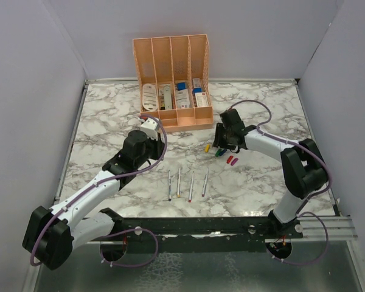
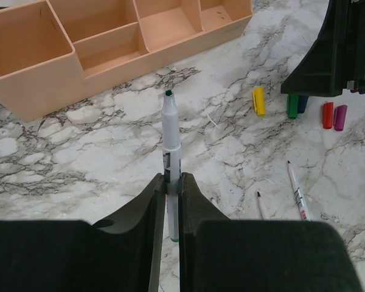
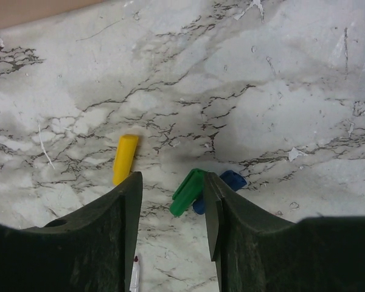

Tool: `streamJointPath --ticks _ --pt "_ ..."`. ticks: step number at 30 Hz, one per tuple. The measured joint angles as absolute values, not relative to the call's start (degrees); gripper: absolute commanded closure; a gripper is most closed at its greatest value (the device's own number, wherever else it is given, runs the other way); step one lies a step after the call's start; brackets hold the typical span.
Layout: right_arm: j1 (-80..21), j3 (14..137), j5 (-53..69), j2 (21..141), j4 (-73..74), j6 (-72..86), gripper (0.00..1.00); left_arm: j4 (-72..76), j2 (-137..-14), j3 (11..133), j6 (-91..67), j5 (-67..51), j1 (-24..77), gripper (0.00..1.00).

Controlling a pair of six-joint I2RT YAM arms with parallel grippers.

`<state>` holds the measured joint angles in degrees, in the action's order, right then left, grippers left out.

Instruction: Insert the pens into the pen caps

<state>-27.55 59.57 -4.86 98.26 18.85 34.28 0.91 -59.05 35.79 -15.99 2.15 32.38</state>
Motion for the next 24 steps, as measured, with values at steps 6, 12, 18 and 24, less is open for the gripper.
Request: streamJointPath --ticks 6,12,18,24 --pt "-27.7 60.55 -5.67 99.59 18.85 34.41 0.55 0.86 -59.05 35.79 -15.94 2.17 32.38 1.0" --pt "-27.7 60.58 -7.16 99.98 18.98 35.14 0.54 0.8 -59.09 35.79 -15.94 2.15 32.38 1.0" --pt "-27.7 60.58 -7.7 100.95 19.46 35.9 0.54 0.43 -59.4 35.79 -15.94 2.15 32.38 1.0" --pt "-27.7 60.58 -7.68 101.14 19.53 36.23 0.53 -0.05 -59.48 35.79 -15.99 2.17 32.38 1.0"
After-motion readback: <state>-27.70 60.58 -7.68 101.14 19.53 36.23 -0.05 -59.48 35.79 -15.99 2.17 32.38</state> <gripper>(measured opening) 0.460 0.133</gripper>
